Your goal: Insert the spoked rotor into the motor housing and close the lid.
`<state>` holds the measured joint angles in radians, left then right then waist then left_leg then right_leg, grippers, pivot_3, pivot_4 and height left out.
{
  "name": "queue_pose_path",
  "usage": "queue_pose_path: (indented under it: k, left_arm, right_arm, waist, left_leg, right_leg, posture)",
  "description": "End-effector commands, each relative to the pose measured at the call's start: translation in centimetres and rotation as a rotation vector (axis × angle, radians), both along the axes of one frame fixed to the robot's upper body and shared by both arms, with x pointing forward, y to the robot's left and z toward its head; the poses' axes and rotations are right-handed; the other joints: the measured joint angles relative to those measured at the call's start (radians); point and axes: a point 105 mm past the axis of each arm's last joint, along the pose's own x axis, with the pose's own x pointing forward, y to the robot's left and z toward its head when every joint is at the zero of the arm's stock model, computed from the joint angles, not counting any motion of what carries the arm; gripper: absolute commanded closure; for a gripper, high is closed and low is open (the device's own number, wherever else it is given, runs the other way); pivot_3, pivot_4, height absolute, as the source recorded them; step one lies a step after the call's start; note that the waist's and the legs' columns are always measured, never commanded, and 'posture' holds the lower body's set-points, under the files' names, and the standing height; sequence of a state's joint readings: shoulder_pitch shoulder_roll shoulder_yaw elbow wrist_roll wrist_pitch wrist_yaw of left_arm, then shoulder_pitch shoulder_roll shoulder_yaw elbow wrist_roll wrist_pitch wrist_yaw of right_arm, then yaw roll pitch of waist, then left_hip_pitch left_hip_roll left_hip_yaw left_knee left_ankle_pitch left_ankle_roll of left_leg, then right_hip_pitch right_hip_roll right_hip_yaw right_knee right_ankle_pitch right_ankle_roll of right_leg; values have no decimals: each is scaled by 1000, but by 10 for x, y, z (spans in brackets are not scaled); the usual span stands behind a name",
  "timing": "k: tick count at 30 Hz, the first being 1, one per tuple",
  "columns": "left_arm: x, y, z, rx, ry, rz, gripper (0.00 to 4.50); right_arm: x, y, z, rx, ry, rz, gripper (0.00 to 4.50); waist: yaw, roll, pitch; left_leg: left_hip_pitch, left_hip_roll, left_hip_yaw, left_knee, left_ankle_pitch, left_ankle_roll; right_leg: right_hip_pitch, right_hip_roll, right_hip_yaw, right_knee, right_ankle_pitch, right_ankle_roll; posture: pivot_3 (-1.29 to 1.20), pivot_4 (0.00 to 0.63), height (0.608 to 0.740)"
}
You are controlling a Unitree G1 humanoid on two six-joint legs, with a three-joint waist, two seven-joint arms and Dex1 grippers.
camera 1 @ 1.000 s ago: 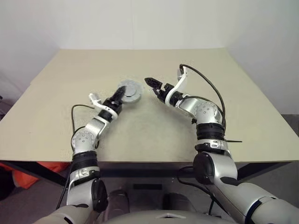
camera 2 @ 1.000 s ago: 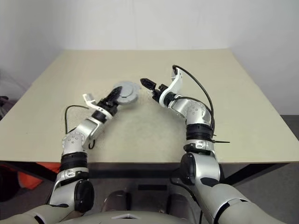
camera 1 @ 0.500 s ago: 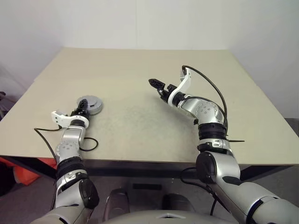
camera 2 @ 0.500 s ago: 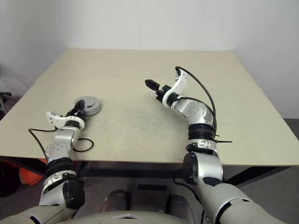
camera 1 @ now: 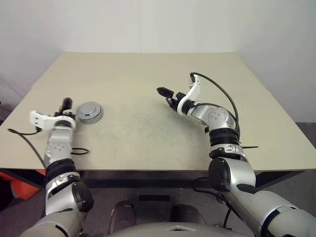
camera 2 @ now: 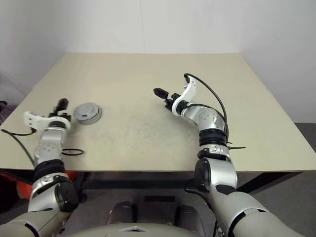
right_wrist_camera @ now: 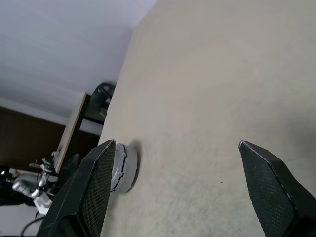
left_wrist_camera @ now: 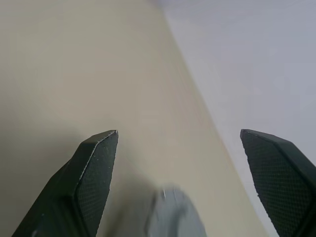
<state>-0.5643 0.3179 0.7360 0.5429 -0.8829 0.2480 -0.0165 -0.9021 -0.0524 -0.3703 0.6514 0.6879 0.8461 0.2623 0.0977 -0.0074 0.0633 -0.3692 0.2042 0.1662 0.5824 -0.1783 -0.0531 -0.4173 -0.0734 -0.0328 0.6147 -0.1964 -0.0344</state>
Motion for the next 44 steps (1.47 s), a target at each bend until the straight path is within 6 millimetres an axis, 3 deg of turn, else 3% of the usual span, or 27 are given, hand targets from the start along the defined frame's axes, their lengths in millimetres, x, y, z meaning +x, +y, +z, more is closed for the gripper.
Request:
queue_pose_path:
  k: [1,5,11,13,16,19,22,29,37,44]
  left_arm:
    - [3,5,22,125,-18,8,316]
    - [14,-27,39,379,-36,-107,316]
    - [13,-143,42,818,-130,-597,316]
    - [7,-170,40,909,-164,-706,316]
    - [-2,-207,28,1028,-192,-864,316]
    - [-11,-232,0,1117,-171,-1007,316]
    - [-13,-239,-11,1151,-166,-1048,316]
    - [-6,-238,-2,1152,-201,-1035,316]
    - [2,-232,9,1171,-212,-974,316]
    - [6,-232,14,1176,-217,-943,316]
  right_arm:
    - [3,6,23,-29,-116,22,0]
    - [2,0,28,-224,-364,-3,0]
    - [-18,-25,7,-566,-641,175,0]
    - [-22,-38,2,-621,-673,217,0]
    - [-25,-59,-1,-680,-692,247,0]
    - [-26,-76,-7,-745,-700,273,0]
    - [-29,-86,-12,-782,-700,293,0]
    - [-29,-92,-20,-822,-695,287,0]
    - [-29,-79,-26,-809,-708,285,0]
    - [-27,-79,-25,-814,-712,247,0]
  waist:
    - [3,0,0]
    - [14,0,0]
    - [34,-2,0]
    - [31,-2,0]
    - [22,-1,0]
    - [11,-1,0]
    - [0,-1,0]
    - [-1,0,0]
    - [-1,0,1]
    - [-2,1,1]
  left_leg:
    - [0,0,0,0,0,0]
    - [0,1,-1,1,0,0]
    - [0,1,-2,1,0,0]
    - [1,1,-2,1,0,0]
    - [2,2,-2,2,0,1]
    - [4,1,-1,2,0,1]
    - [5,1,-1,2,-1,4]
    - [6,1,-2,9,-3,7]
    - [6,2,-2,15,-5,11]
    - [5,2,-2,15,-6,12]
  right_leg:
    - [0,0,0,0,0,0]
    - [2,-1,-1,0,0,0]
    - [5,-3,-2,-1,0,0]
    - [5,-3,-2,-1,0,0]
    - [5,-2,-2,1,-1,-1]
    - [7,-1,-1,3,-1,-1]
    - [9,-1,-1,3,-1,-2]
    - [9,-1,-2,5,0,-3]
    - [10,-1,-2,7,0,-3]
    - [10,-1,-2,7,0,-3]
  posture:
    - [0,0,740]
    - [0,0,740]
    - [0,0,740]
    - [0,0,740]
    - [0,0,740]
    - [0,0,740]
    - [0,0,740]
    - [0,0,740]
    - [0,0,740]
    - [0,0,740]
